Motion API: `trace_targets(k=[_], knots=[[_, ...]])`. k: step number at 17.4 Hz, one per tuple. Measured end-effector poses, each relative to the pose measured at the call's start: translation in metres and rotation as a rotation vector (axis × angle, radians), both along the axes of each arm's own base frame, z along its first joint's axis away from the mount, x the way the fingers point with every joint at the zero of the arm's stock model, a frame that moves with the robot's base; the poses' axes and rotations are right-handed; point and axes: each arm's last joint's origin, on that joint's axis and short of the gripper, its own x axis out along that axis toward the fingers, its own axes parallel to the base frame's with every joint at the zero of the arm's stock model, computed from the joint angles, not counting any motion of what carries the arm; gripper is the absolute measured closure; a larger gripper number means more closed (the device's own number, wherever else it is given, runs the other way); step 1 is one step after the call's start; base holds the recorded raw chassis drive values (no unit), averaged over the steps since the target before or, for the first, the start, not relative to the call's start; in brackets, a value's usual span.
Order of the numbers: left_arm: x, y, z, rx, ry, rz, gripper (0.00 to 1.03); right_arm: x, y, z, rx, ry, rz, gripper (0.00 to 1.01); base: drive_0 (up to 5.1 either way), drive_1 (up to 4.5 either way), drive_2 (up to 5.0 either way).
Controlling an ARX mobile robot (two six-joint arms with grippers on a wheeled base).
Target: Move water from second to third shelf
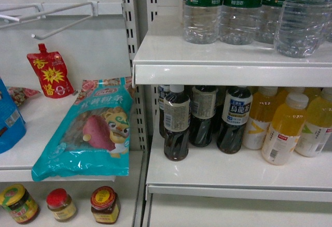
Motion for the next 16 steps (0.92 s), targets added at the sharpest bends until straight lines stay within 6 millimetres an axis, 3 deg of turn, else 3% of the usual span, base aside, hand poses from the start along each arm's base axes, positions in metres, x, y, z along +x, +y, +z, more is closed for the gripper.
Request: trace_targets(k=[16], knots=[[0.0,0.0,0.0,0.0,0.0,0.0,0.05,0.0066,-0.0035,-0.0001,0.036,0.021,-0.022,0.6,0.0,0.0,0.0]])
